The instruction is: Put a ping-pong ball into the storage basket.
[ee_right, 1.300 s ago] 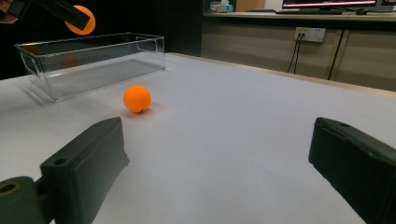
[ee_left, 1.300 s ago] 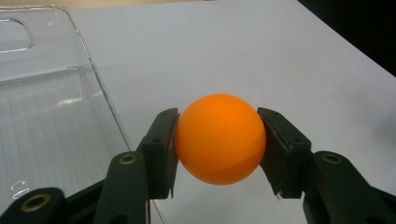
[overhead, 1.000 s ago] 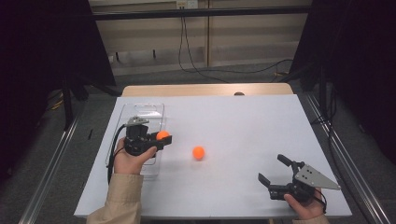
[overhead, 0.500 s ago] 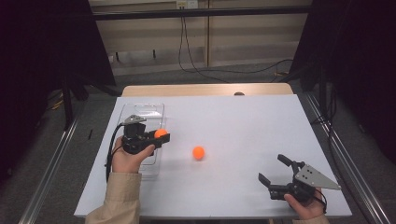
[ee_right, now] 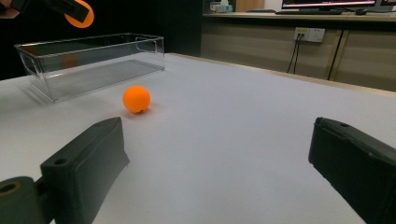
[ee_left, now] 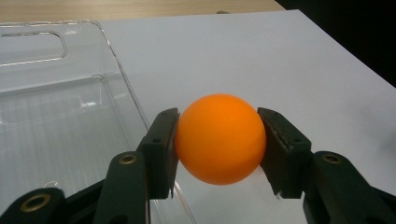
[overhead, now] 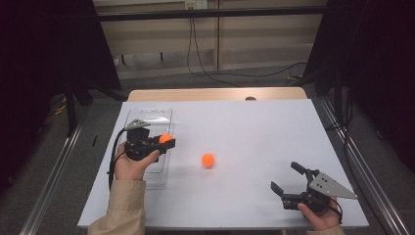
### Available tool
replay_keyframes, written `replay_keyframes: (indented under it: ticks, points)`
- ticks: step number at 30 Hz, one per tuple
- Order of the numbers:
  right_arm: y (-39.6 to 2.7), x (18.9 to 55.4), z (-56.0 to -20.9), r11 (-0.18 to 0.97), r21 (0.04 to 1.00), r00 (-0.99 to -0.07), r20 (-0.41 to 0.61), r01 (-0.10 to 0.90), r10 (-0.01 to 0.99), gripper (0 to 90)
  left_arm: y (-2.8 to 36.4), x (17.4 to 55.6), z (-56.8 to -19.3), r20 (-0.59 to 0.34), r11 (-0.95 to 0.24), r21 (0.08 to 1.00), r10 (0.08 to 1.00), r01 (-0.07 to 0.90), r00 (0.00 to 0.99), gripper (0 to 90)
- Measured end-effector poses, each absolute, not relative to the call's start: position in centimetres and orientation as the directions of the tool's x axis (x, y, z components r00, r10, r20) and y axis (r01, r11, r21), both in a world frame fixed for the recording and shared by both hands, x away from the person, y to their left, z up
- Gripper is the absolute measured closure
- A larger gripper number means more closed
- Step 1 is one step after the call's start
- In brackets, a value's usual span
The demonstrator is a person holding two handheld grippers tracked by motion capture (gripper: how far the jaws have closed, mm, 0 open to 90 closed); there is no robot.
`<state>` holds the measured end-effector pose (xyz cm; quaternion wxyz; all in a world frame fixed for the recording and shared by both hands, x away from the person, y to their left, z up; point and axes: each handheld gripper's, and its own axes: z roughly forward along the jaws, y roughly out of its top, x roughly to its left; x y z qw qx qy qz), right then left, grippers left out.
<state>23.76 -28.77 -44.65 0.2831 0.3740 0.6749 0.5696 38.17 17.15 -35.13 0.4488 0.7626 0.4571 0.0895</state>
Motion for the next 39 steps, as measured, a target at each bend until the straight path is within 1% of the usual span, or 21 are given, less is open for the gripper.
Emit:
replay_keyframes:
  ticks: [31,39]
  points:
    - [-28.8,23.7,-44.6,0.071,0.982,-0.559,0.041,0.177,0.828,3.2,18.5,38.5,-35.5,-0.259,-0.163,0.771,0.802,0.615,0.538,50.9]
    - [-28.8,23.7,-44.6,0.071,0.982,-0.56,0.041,0.177,0.828,3.2,18.9,38.6,-35.7,-0.239,-0.169,0.774,0.814,0.61,0.529,50.8]
